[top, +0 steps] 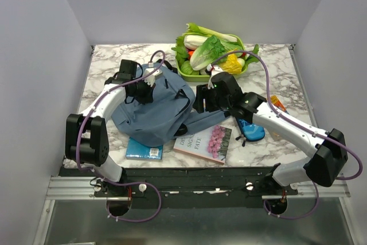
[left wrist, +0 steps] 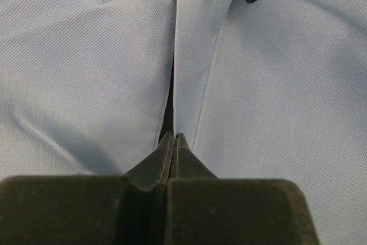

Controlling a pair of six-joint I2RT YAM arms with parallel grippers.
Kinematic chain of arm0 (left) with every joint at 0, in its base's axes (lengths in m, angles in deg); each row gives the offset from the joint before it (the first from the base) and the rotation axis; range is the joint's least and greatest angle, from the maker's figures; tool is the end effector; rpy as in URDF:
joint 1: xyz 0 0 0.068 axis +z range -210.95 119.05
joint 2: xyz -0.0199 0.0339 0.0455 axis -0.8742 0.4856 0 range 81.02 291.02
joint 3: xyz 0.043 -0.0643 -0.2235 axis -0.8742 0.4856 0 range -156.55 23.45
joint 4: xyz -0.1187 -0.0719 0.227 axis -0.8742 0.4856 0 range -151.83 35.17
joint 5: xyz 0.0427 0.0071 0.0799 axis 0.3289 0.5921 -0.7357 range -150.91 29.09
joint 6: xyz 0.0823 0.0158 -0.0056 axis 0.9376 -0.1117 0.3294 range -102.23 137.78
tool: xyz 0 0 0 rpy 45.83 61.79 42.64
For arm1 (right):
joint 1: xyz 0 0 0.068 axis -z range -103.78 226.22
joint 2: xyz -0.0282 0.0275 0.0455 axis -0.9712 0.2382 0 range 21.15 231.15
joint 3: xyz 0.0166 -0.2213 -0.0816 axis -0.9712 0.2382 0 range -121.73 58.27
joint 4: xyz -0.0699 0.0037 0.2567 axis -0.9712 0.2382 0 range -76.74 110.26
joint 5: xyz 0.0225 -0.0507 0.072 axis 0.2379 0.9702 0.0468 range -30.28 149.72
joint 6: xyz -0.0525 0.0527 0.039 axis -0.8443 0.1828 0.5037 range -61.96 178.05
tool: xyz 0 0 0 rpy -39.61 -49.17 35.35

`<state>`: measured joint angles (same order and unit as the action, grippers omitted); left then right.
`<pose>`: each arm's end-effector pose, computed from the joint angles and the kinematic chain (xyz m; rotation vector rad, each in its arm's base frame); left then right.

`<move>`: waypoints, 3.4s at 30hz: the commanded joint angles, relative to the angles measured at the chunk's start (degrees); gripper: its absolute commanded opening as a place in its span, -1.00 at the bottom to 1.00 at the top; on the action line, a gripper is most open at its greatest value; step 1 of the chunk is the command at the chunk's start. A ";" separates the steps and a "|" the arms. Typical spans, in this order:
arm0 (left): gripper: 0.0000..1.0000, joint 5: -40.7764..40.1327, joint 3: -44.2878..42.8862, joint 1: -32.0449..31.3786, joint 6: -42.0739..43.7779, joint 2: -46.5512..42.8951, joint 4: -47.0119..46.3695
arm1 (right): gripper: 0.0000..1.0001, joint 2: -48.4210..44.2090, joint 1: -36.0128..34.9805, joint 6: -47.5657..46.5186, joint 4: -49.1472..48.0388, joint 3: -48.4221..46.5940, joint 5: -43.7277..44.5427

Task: Pack the student bag
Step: Adjust the student bag at the center of the board, then unzip the student bag at the center of the board.

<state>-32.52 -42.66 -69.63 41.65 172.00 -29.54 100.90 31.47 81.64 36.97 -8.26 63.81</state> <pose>0.3417 -0.0875 0.1725 0.8673 2.3148 -0.5220 0.2556 0.2458 0.2488 -0.3776 2.2441 0.5709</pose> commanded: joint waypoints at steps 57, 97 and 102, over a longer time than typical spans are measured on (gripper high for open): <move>0.20 -4.82 -2.52 -17.15 -20.46 -19.27 2.42 | -0.60 -6.53 -8.77 11.12 -3.13 19.04 2.93; 0.27 4.14 -4.47 -16.36 -21.94 2.45 -7.51 | -0.74 -14.62 -9.74 11.56 -12.63 34.35 8.65; -0.10 5.19 -4.47 -16.45 -23.52 2.71 -8.74 | -0.74 -14.44 -9.83 11.91 -12.89 34.44 8.56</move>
<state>-28.81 -47.75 -86.20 20.37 174.14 -35.52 86.47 22.16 93.99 18.48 24.92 70.02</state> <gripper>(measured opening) 0.511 0.130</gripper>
